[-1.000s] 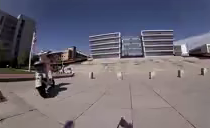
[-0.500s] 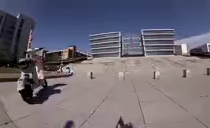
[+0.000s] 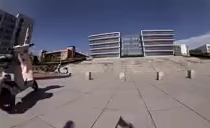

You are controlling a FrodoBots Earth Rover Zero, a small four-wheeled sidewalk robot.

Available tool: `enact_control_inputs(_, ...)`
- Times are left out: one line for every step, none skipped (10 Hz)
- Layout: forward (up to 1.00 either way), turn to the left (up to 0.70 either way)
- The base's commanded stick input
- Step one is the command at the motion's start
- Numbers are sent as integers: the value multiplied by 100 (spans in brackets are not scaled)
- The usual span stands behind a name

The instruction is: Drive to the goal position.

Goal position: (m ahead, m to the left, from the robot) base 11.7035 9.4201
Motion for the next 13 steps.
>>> enact_control_inputs(100, 0)
enact_control_inputs(100, 0)
enact_control_inputs(100, 0)
enact_control_inputs(100, 0)
enact_control_inputs(100, 0)
enact_control_inputs(100, 0)
enact_control_inputs(100, 0)
enact_control_inputs(100, 0)
enact_control_inputs(100, 0)
enact_control_inputs(100, 0)
enact_control_inputs(100, 0)
enact_control_inputs(100, 0)
enact_control_inputs(100, 0)
